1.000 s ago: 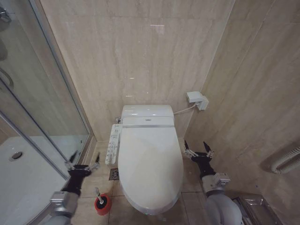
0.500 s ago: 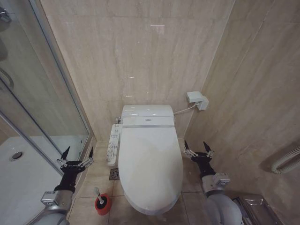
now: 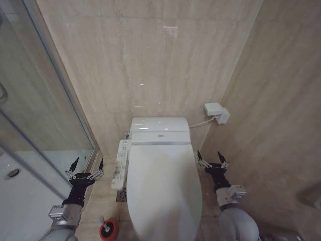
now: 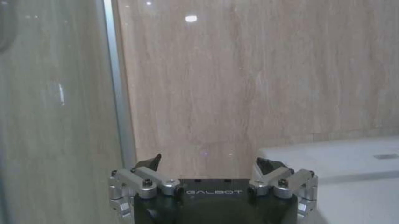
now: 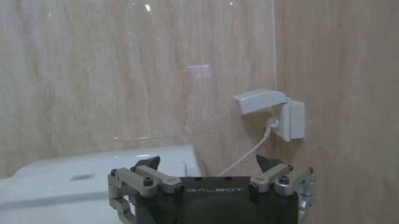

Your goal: Open the toilet lid, clean the toilet bowl with a toilet brush, close the toilet lid, and flush.

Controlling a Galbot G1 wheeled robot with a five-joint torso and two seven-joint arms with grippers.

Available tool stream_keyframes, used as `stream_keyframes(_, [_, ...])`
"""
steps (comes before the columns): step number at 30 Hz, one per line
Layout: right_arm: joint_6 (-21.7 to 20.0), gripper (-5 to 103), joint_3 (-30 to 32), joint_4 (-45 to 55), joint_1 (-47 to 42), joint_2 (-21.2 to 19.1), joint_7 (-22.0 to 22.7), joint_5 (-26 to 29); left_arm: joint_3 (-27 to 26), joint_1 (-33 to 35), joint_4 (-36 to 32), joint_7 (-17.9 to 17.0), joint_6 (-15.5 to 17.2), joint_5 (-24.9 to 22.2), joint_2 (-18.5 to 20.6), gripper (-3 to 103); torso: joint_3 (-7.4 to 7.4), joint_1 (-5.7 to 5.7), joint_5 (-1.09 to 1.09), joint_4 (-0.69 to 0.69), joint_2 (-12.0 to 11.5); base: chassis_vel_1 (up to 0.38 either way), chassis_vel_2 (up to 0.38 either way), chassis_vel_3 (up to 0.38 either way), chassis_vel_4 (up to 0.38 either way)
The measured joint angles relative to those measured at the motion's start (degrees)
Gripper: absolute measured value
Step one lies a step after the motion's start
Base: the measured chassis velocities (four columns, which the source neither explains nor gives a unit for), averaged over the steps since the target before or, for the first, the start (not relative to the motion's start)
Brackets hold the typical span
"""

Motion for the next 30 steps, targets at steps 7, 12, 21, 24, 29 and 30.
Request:
stream_keyframes(7, [0.0, 100, 0.0, 0.0, 0.0, 0.0, 0.0, 0.0, 0.6, 0.1, 0.0, 0.3, -0.4, 0.2, -0.1, 100, -0.03, -0.06, 0.01, -0.03, 0.0, -0.089, 0.065, 0.050, -0.049])
stream_keyframes(12, [0.0, 100, 0.0, 0.0, -0.1, 0.0, 0.0, 0.0, 0.8, 0.5, 0.0, 0.4, -0.7, 0.3, 0.0, 100, -0.05, -0.13, 0.01, 0.00, 0.0, 0.021, -0.011, -0.011, 0.021])
stream_keyframes(21, [0.0, 100, 0.0, 0.0, 0.0, 0.0, 0.0, 0.0, 1.2, 0.3, 0.1, 0.6, -0.9, 0.3, 0.1, 100, -0.01, -0.04, 0.00, -0.03, 0.0, -0.077, 0.072, 0.093, -0.086])
stream_keyframes(24, [0.0, 100, 0.0, 0.0, 0.0, 0.0, 0.0, 0.0, 1.4, 0.1, 0.3, 0.7, -0.9, 0.3, 0.1, 100, -0.01, -0.02, 0.00, -0.01, 0.0, -0.065, 0.100, 0.079, -0.066])
stream_keyframes(29, [0.0, 100, 0.0, 0.0, -0.1, 0.0, 0.0, 0.0, 1.6, -0.3, 0.8, 1.0, -1.0, 0.4, 0.1, 100, -0.04, -0.10, 0.00, -0.04, 0.0, 0.000, 0.000, 0.000, 0.000])
stream_keyframes(30, [0.0, 100, 0.0, 0.0, -0.1, 0.0, 0.0, 0.0, 1.6, -0.4, 0.9, 1.0, -1.1, 0.4, 0.1, 100, -0.04, -0.11, 0.00, -0.03, 0.0, 0.000, 0.000, 0.000, 0.000])
